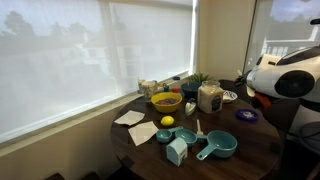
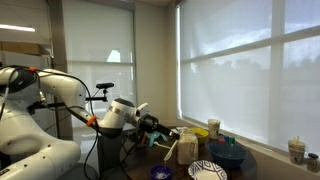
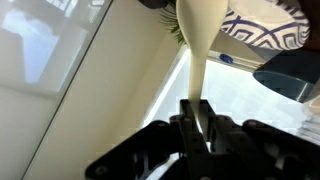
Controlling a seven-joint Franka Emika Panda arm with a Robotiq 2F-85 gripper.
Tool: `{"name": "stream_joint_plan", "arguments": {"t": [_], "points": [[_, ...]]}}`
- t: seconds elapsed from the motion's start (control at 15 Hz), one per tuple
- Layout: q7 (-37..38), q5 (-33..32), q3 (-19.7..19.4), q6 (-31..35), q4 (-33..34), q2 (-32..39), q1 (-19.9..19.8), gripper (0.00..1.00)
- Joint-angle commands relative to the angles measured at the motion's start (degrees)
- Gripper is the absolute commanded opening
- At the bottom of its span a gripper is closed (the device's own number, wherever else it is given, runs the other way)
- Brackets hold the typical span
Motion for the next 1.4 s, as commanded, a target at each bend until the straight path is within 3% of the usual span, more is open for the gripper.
{"name": "stream_joint_plan", "arguments": {"t": [0.0, 0.47, 0.67, 0.93, 1.0, 1.07, 1.33], "points": [[5.8, -8.3, -4.6, -11.0, 1.6, 6.2, 8.5, 0.03], [7.6, -9.6, -23.6, -30.6, 2.8, 16.5, 33.6, 0.03], [6.5, -5.9, -31.2, -34.1, 4.8, 18.3, 40.9, 0.03], [5.8, -1.0, -37.1, -35.8, 7.4, 19.3, 45.6, 0.03], [6.5, -1.0, -37.7, -35.7, 7.7, 19.4, 46.0, 0.03], [6.2, -3.4, -38.0, -35.3, 5.8, 18.0, 46.4, 0.12], [6.1, -2.3, -38.8, -35.1, 6.5, 18.2, 46.8, 0.12]]}}
